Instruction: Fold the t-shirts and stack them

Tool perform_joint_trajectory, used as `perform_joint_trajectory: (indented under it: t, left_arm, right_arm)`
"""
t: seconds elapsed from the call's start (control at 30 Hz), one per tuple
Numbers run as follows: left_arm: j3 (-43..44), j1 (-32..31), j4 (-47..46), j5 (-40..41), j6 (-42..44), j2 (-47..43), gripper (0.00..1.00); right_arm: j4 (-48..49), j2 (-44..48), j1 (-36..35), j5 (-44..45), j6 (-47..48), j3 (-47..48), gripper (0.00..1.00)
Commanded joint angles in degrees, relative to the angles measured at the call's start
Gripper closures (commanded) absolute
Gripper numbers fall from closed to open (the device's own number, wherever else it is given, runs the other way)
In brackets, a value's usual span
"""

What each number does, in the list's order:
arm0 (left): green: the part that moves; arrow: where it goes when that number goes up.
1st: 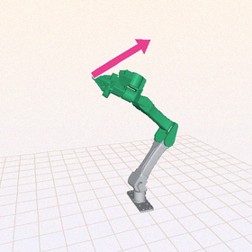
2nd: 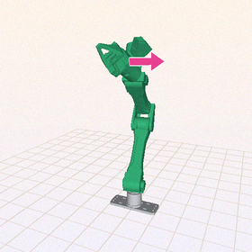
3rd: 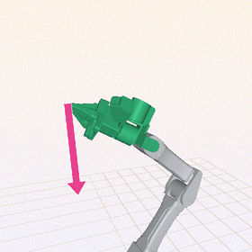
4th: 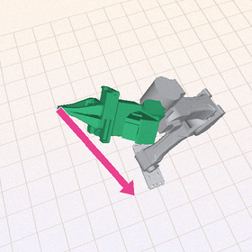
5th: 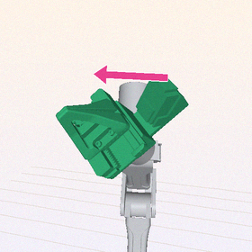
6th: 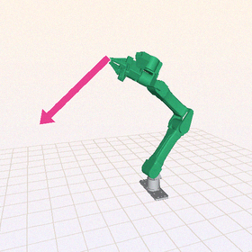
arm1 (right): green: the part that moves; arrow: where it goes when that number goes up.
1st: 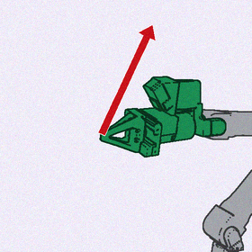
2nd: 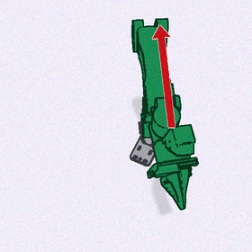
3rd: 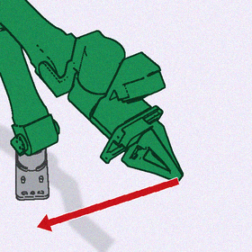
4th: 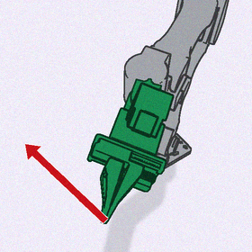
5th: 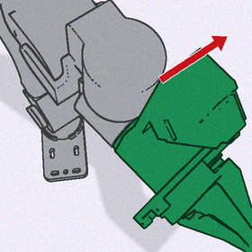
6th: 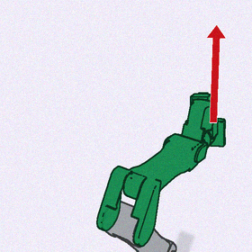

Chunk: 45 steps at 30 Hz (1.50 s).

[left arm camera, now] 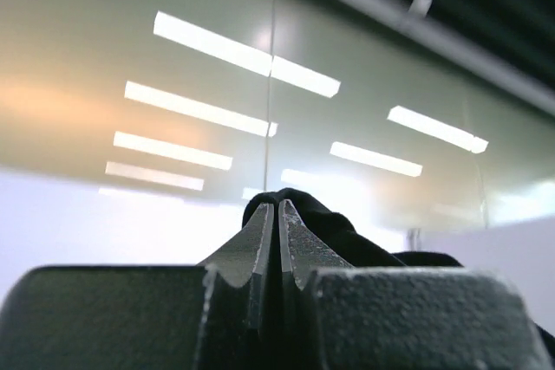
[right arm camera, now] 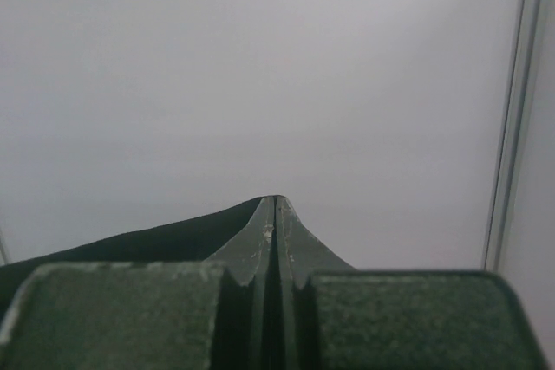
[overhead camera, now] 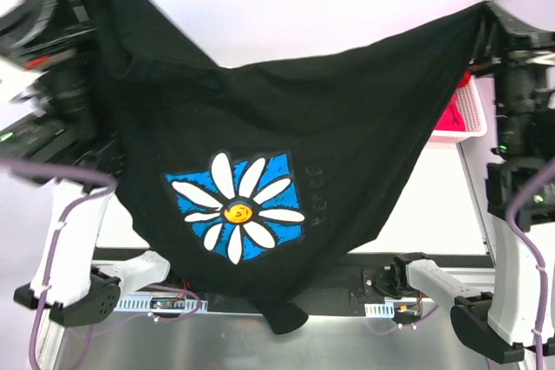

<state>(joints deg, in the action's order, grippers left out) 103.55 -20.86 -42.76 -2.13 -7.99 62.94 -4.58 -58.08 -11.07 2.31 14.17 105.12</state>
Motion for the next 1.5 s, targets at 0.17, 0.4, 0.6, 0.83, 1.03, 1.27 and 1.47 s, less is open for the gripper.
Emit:
perform_joint_trajectory:
  t: [0.17,0.4,0.6,0.83,1.03,1.27,1.47]
  left_arm:
    - [-13.6,2.4,-15.0,3.0,3.1,14.2,1.0]
    - [4.8,9.5,-17.7,-2.2,-9.4,34.9,1.0]
    - [21.1,11.3,-13.3,-2.3,-11.7,42.4,1.0]
    - [17.9,13.2,-17.8,-6.0,-18.8,39.9,1.0]
    - [-6.5,13.1,-28.2,-6.5,-24.4,27.3,1.0]
    - [-43.5,13.0,-29.2,-1.4,-22.6,3.9,1.0]
    - [-58.2,12.7,-6.1,-1.7,-22.2,-23.4,1.0]
  right_arm:
    - [13.0,-9.6,0.9,0.5,4.1,-12.9,1.0]
    - [20.6,-25.7,4.7,-5.8,-0.2,-2.1,0.99]
    - [18.9,-32.3,5.9,-8.2,-0.3,8.9,0.99]
    - [21.8,-28.7,6.5,-9.2,-2.2,6.4,0.99]
    - [21.0,-18.9,6.5,-10.0,-2.6,-7.6,0.99]
    - [14.2,-4.1,6.5,-7.1,-3.1,-26.8,0.99]
    - [3.2,8.1,6.5,-3.8,-2.9,-36.6,0.99]
